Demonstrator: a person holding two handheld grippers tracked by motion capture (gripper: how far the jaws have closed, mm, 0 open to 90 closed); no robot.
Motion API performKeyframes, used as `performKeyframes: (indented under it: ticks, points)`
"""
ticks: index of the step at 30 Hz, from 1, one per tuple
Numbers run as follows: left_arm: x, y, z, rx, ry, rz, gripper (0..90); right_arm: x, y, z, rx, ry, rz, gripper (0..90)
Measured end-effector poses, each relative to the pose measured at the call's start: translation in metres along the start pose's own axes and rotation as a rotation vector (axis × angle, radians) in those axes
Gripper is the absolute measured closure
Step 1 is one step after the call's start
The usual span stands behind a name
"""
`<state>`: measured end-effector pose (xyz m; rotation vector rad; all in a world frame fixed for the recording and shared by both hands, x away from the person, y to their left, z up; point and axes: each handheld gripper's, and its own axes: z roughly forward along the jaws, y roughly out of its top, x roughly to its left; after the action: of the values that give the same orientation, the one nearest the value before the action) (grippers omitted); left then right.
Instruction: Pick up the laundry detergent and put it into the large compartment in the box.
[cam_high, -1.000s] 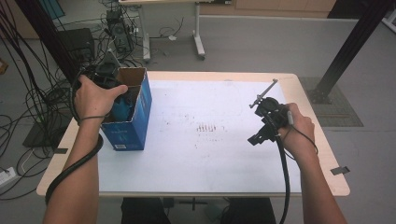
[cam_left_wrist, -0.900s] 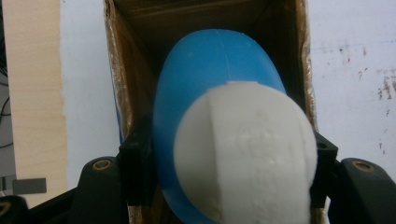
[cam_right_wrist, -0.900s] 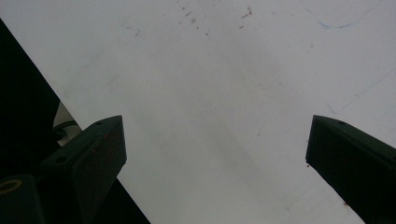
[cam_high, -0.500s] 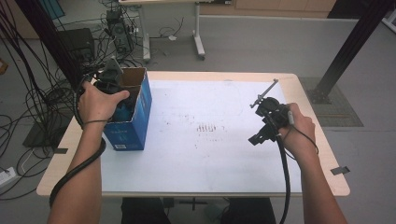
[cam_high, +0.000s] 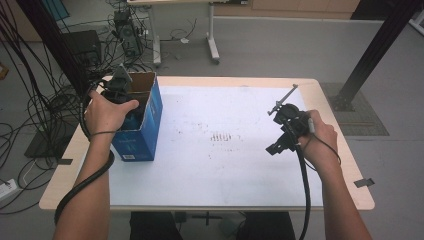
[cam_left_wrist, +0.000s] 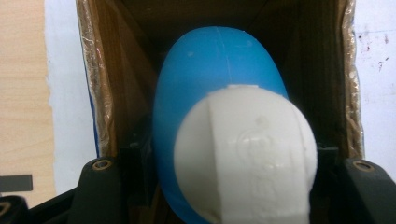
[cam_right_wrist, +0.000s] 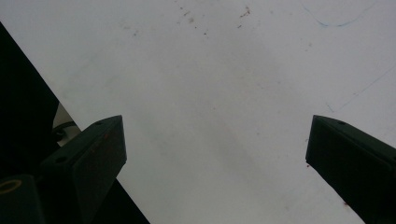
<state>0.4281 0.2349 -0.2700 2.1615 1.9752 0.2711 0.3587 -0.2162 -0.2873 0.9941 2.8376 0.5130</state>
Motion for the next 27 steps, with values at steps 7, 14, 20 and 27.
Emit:
performKeyframes:
  ticks: [7,14,20,27]
  points:
    - [0.0011,-0.0009,0.0003,-0.004,-0.003,-0.001,37.7,0.0,0.0,0.0004,0.0,0.001,0.0,4.8]
    - [0.0018,-0.0018,0.0006,-0.008,-0.006,-0.005,37.7,0.0003,0.0006,0.0008,0.0,0.001,-0.002,4.8]
    - [0.0018,-0.0021,0.0007,-0.01,-0.006,-0.005,37.7,0.0003,0.0014,0.0013,0.003,0.002,-0.005,4.8]
    - [0.0013,-0.0019,0.0006,-0.007,-0.005,-0.002,37.6,-0.0003,0.0012,0.0014,0.001,0.003,0.0,4.8]
